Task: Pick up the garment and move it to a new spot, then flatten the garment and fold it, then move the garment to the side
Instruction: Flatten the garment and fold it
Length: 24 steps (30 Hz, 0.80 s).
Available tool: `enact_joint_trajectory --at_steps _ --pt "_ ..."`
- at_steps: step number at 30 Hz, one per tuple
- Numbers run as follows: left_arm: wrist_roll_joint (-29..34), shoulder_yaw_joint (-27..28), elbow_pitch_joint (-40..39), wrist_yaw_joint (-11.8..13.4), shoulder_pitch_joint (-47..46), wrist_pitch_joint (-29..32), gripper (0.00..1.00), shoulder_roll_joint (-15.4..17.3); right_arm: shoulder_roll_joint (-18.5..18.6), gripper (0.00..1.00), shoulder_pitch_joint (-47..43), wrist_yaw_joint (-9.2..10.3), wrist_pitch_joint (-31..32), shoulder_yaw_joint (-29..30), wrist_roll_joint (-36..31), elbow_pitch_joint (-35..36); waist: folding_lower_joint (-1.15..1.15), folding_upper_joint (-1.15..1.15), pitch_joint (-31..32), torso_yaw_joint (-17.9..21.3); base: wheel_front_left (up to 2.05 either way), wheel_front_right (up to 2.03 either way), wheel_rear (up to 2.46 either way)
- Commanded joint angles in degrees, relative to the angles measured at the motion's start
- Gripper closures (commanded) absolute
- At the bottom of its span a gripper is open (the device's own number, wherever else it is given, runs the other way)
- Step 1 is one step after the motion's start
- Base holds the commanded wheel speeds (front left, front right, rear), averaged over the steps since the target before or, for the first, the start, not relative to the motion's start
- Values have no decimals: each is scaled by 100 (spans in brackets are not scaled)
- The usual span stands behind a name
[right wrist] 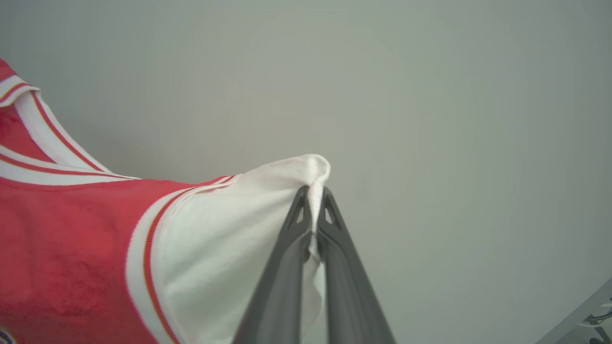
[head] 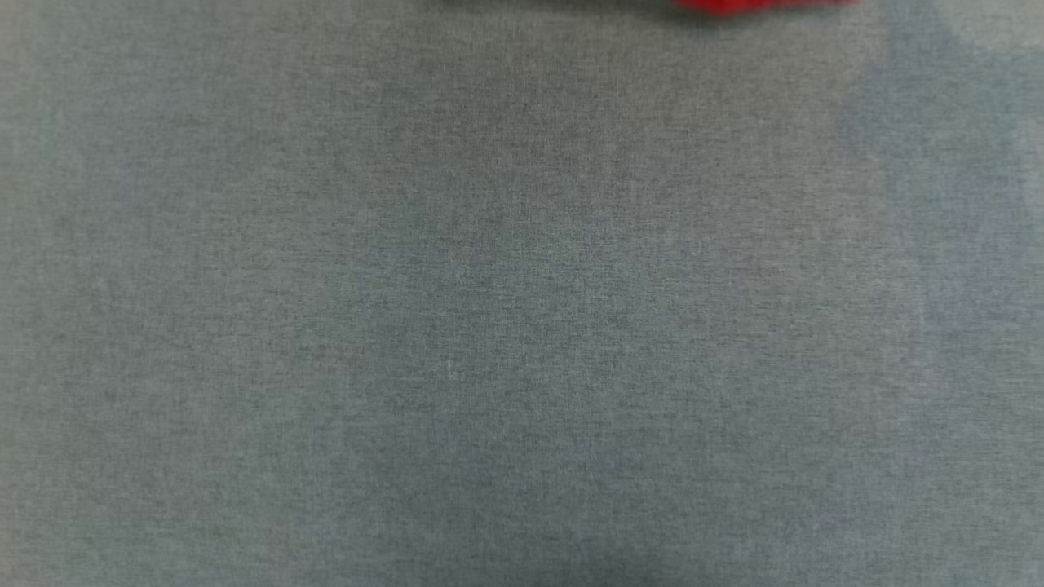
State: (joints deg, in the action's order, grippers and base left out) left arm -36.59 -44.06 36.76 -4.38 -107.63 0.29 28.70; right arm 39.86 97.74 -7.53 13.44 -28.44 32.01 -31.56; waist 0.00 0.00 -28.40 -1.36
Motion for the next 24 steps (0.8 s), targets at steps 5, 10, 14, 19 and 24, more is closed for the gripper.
enact_joint_trajectory --at_steps 5,10,14,19,24 --pt "95 22 533 -117 -392 -362 100 -145 -201 100 673 4 -358 -300 -86 -562 0 0 -201 -30 0 0 0" --pt "42 -62 937 -202 -321 -591 100 -233 -319 100 821 4 -583 -691 85 -903 0 0 -229 -59 0 0 0" --pt "-70 -182 1244 -252 142 -831 100 -318 -412 100 516 4 -924 -905 457 -1141 0 0 -130 -79 0 0 0" --pt "-157 -466 1443 -290 1066 -1107 100 -302 -491 100 -327 4 -1381 -1346 894 -1228 0 0 150 -43 0 0 0" --pt "-335 -591 1375 -298 2231 -1377 100 -302 -475 100 -1367 4 -1712 -1803 1337 -1086 0 0 599 -21 0 0 0"
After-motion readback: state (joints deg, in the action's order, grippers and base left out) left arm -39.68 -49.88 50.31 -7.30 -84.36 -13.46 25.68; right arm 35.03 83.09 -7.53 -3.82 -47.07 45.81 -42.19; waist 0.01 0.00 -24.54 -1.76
